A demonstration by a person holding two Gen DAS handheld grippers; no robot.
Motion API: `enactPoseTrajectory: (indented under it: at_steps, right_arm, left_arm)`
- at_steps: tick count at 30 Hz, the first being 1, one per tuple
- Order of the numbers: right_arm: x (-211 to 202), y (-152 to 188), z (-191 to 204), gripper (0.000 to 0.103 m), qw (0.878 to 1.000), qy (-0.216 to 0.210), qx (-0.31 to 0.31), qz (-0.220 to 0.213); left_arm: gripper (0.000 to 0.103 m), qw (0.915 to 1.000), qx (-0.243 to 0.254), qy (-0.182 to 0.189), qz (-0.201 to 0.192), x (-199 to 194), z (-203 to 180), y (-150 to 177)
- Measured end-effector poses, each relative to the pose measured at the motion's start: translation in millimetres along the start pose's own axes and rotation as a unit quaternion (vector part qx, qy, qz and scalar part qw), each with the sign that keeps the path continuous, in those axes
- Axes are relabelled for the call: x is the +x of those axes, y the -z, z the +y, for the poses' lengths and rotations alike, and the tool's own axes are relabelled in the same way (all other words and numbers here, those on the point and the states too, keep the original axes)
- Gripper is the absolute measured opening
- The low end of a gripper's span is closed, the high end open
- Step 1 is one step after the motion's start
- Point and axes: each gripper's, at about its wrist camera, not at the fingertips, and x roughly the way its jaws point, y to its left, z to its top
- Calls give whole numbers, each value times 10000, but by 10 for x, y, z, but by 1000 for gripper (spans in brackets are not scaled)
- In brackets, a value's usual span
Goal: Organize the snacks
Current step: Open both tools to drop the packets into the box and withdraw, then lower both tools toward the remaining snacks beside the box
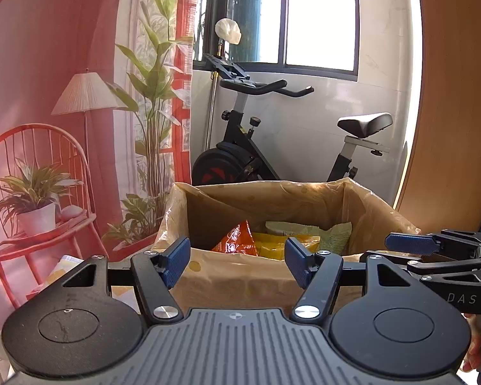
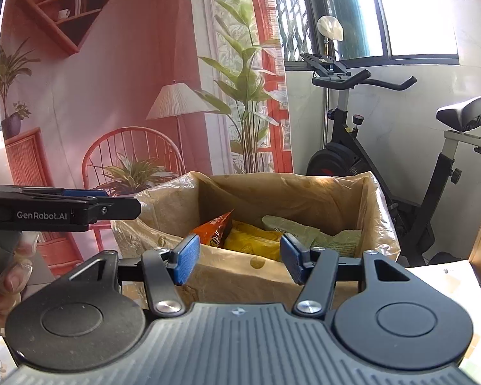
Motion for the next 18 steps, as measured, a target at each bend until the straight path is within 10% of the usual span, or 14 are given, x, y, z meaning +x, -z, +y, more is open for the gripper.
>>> enactPoseTrajectory:
  at_steps: [18]
  right_arm:
    - [29, 579, 260, 59, 9968, -388, 308, 627]
  left_arm:
    - [67, 9962, -419, -388, 652, -155, 435, 701]
